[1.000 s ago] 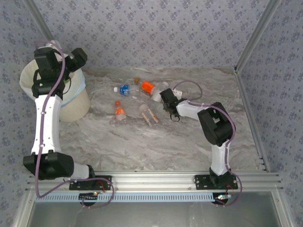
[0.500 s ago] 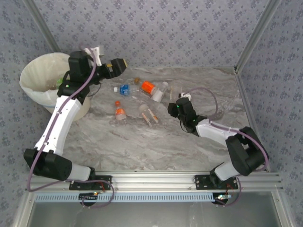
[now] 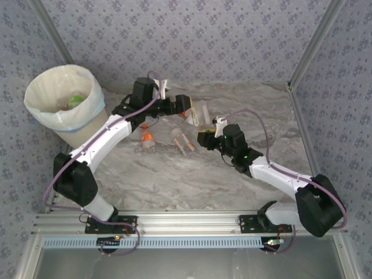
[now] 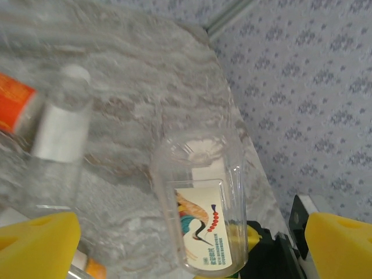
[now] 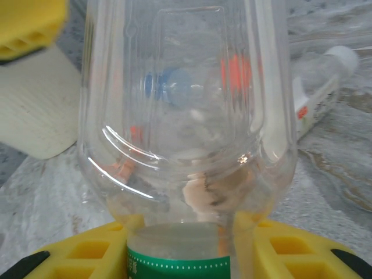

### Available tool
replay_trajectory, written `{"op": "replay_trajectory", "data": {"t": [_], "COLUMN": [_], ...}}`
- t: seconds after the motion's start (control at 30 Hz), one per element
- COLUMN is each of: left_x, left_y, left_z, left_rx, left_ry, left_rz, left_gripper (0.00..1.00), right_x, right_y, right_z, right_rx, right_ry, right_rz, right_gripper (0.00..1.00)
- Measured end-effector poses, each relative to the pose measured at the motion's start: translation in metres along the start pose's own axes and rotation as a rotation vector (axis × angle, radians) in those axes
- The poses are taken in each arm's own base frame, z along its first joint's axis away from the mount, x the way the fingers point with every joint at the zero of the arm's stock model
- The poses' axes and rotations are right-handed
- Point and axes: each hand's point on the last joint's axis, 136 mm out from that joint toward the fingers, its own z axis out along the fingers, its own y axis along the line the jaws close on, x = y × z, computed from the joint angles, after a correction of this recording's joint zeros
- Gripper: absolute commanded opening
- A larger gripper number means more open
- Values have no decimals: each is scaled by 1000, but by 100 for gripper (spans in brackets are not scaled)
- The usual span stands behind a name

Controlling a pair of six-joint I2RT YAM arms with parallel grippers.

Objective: Put the plastic bottles in the bin

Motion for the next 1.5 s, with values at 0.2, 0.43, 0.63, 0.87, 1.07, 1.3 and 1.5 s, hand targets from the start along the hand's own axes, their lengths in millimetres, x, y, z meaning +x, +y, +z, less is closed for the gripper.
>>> {"op": "replay_trajectory", "data": {"t": [0.2,0.43,0.63,0.87,1.07,1.3,1.5], "left_x": [10,17,25,25,29,28,24], "left_y": [-10,-10,-3,-3,-1,4,9], "left_z": [9,20,29,30,30,31,30], "left_rx": [44,49,26,27,22,2,-17], "left_ry": [12,29,49,49,54,46,32], "left_rz": [-25,-35,-53,-57,-51,-36,-36], "left_gripper": [100,98,79,58,52,49,47], "right_x": [1,-12,-21,-17,-17,-19,-40], "right_y": [13,43,61,60,61,67,66], "right_z": [2,6,8,12,9,-7,-41], "right_rx": [-61,-132,-158,-143,-147,-160,-132], "right_ry": [17,-1,-24,-10,-7,15,-41], "right_rz": [-15,-59,-96,-110,-132,-180,-241], "right_gripper": [39,39,40,48,66,87,100]}}
